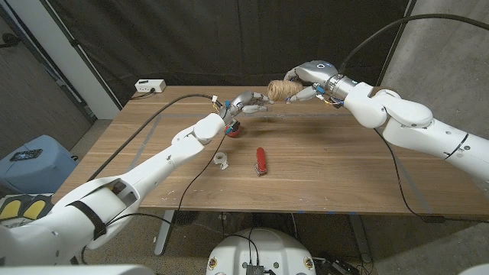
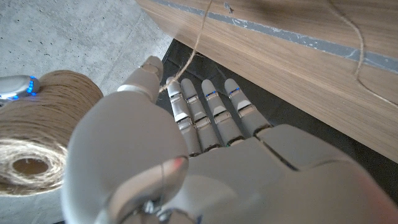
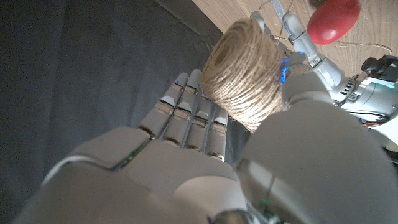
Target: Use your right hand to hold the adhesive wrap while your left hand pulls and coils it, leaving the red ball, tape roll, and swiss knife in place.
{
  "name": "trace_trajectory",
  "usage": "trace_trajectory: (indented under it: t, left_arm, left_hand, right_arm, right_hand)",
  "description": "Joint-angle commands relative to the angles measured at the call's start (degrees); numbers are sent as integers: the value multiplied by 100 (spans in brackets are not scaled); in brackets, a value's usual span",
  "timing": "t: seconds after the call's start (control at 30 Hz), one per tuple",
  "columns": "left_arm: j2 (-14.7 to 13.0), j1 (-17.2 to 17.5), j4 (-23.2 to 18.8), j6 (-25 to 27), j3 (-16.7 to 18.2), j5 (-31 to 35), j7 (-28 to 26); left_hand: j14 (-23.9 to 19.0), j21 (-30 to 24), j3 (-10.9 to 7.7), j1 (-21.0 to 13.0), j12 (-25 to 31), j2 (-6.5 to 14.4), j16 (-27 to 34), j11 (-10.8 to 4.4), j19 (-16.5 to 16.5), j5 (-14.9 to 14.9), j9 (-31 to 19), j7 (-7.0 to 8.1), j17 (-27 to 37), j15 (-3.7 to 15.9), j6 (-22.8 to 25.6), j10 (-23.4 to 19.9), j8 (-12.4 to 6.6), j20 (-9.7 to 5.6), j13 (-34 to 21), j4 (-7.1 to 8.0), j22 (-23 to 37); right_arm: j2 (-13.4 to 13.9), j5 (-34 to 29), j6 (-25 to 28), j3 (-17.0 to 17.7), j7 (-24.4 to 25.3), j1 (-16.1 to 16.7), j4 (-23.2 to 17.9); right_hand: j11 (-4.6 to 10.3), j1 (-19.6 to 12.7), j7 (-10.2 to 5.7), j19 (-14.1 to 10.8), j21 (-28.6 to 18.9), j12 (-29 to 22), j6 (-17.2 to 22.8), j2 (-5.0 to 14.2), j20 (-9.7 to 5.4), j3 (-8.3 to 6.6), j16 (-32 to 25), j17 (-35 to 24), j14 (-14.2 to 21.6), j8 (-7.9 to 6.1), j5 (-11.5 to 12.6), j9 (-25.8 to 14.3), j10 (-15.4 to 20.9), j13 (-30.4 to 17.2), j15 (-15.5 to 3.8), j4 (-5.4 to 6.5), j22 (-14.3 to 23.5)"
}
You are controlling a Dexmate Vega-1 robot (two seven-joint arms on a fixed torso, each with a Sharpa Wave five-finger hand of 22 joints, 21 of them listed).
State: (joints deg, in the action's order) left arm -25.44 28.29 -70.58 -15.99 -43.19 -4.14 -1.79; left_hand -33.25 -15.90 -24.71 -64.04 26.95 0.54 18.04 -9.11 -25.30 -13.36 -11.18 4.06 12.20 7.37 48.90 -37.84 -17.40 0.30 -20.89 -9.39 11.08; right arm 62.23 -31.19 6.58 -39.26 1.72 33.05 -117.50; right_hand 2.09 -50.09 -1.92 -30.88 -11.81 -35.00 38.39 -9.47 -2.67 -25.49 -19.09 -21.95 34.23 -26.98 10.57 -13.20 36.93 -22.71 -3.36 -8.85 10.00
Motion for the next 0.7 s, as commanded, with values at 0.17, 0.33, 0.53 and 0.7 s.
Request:
trace_trajectory:
  t: [0.17, 0.33, 0.53, 0.7]
  left_arm:
    - [134, 38, -68, 127, -102, 124, -338]
    - [150, 45, -136, 205, -145, 138, -340]
    - [146, 54, -245, 286, -175, 136, -323]
    - [117, 61, -342, 359, -193, 128, -283]
  left_hand:
    - [-271, -69, -9, -90, 71, 42, 65, -30, -154, -101, 8, 41, -39, 30, 307, -295, -77, -59, -28, 24, 17]
    - [-310, -77, -25, -89, 79, 75, 61, -26, -169, -127, 9, 28, -52, 24, 371, -372, -84, -52, -32, 36, 17]
    - [-377, -91, -29, -85, 88, 90, 65, -46, -194, -159, 10, 38, -65, 26, 500, -470, -113, -53, -38, 40, 18]
    - [-419, -98, -36, -88, 74, 110, 66, -26, -205, -183, 10, 21, -72, 20, 540, -489, -115, -51, -43, 42, 18]
  right_arm:
    - [-120, -86, -40, -78, -16, -145, 128]
    - [-135, -108, -38, -93, -4, -168, 161]
    - [-115, -117, -12, -95, -12, -172, 177]
    - [-103, -136, 43, -89, 13, -154, 175]
  right_hand:
    - [504, -360, -344, -61, -35, -15, 411, 351, -94, -2, 6, 1, 78, -20, 17, -3, 578, -4, -868, -37, 25]
    - [514, -352, -336, -68, -35, -11, 418, 346, -104, -19, 35, 19, 86, -16, 22, 1, 585, 3, -874, -31, 25]
    - [505, -335, -337, -71, -33, 1, 421, 355, -107, -43, 69, 35, 94, -9, 28, 8, 581, 18, -870, -16, 25]
    - [485, -322, -325, -72, -30, 3, 439, 350, -103, -63, 101, 54, 110, -8, 32, 14, 603, 31, -863, -10, 24]
